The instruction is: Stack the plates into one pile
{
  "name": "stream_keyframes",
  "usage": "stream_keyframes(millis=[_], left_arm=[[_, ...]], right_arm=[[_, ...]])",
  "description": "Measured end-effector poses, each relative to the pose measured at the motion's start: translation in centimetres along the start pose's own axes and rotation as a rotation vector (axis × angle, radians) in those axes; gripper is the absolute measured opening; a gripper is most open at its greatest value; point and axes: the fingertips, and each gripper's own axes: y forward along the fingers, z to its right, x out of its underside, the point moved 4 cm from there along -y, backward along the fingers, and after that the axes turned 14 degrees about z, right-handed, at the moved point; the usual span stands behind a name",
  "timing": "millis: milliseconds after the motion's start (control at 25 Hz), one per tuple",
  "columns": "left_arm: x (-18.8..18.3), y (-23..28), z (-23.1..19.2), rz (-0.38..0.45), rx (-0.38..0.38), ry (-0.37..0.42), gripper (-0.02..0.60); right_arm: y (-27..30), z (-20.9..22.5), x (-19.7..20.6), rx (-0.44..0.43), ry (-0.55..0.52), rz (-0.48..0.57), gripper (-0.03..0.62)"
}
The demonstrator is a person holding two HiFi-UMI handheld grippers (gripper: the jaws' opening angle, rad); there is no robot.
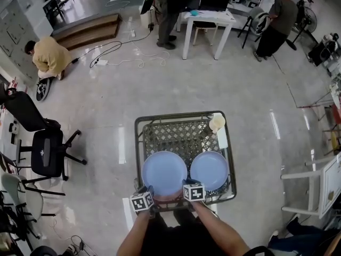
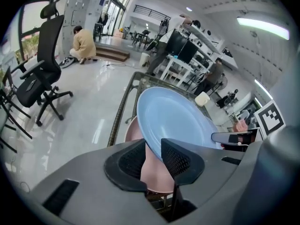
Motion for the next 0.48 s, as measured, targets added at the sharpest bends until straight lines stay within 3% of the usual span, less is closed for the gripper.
stream_keyframes(millis=[480], left_arm=[[3.0, 0.5, -1.4, -0.062, -0.035, -0.014, 0.106]], right_arm=[[1.4, 0.2, 3.2, -0.006, 0.005, -0.146, 0.060]])
